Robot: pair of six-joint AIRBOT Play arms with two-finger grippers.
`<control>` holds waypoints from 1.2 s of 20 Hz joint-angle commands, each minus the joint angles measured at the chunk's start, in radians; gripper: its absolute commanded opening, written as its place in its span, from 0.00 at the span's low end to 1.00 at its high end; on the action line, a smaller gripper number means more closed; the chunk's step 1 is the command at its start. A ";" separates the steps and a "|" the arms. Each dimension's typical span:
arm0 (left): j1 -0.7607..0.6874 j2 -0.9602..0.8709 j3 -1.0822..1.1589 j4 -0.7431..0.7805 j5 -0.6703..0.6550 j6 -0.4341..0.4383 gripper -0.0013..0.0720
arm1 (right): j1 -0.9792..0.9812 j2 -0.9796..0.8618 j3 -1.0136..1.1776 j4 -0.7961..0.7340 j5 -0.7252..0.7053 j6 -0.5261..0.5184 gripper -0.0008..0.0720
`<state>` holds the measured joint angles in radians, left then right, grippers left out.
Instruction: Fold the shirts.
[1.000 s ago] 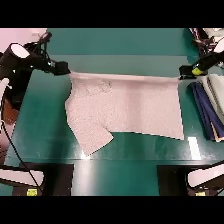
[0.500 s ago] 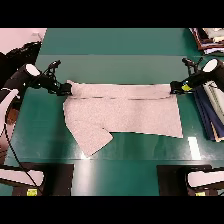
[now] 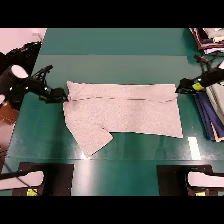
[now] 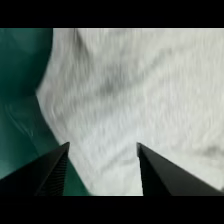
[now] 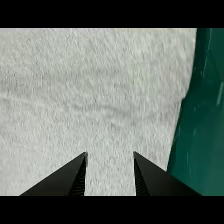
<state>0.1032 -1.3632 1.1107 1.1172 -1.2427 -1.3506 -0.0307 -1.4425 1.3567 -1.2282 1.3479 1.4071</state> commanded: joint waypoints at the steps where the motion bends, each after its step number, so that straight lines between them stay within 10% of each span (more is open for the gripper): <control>1: 0.005 0.201 -0.243 -0.031 -0.032 -0.031 0.68 | -0.034 0.141 -0.106 0.005 0.000 -0.003 0.48; 17: 0.004 0.386 -0.744 -0.360 0.301 0.057 0.68 | -0.040 0.332 -0.273 0.008 -0.040 -0.003 0.48; 18: 0.004 0.386 -0.744 -0.365 0.308 0.061 0.62 | -0.040 0.331 -0.274 0.008 -0.034 -0.003 0.48; 20: 0.004 0.386 -0.742 -0.388 0.311 0.080 0.14 | -0.046 0.331 -0.274 0.006 -0.010 -0.003 0.48; 24: 0.004 0.386 -0.676 -0.407 0.233 0.129 0.05 | -0.136 0.349 -0.324 -0.002 0.054 -0.004 0.48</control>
<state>0.1070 -0.9794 0.3992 0.7467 -0.9524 -1.2545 -0.1154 -1.1061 1.0664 -1.2224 1.3579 1.4036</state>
